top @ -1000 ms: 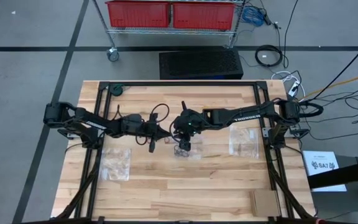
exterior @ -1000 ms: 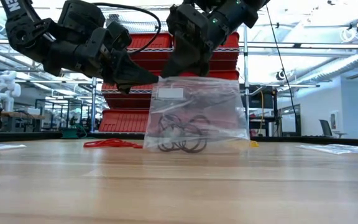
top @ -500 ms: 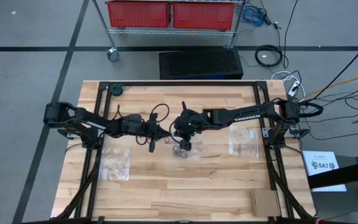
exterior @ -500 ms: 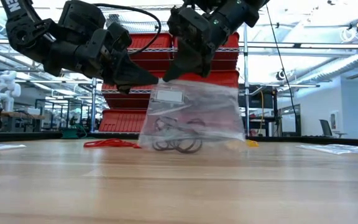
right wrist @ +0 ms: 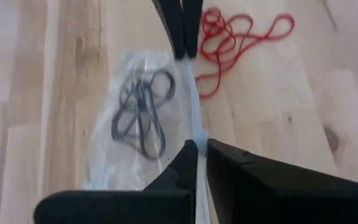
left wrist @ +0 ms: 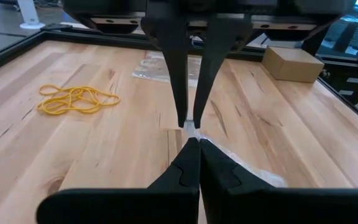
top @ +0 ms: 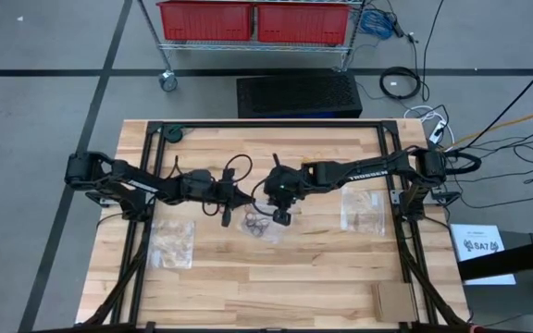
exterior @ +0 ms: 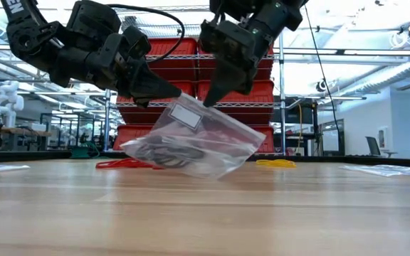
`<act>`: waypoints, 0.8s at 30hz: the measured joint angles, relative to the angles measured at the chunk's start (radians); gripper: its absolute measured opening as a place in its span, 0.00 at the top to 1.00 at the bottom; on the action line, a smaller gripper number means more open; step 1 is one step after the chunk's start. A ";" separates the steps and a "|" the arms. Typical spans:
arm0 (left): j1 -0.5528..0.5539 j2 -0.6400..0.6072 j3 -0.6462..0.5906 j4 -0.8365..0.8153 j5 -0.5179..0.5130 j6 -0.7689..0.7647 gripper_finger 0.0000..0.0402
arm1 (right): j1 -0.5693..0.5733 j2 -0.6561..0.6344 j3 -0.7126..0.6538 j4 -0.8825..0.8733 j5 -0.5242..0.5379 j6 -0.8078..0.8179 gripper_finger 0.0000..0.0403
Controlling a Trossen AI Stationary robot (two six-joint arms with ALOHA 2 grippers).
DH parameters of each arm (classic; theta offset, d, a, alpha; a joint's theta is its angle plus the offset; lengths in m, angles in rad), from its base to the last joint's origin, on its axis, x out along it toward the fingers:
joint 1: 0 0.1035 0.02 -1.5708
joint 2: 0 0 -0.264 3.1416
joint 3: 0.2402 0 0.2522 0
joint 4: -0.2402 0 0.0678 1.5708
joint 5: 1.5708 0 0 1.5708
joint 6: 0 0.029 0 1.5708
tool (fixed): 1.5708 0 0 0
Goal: Sort rubber bands
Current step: Close the top right transparent zip bag
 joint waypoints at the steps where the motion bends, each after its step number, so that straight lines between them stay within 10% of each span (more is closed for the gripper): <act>1: 0.000 0.000 0.000 -0.001 0.000 0.000 1.00 | 0.000 0.000 0.000 -0.013 0.000 0.003 0.98; 24: 0.000 -0.001 0.000 0.000 -0.005 0.001 1.00 | 0.040 0.000 -0.002 -0.317 -0.005 0.079 1.00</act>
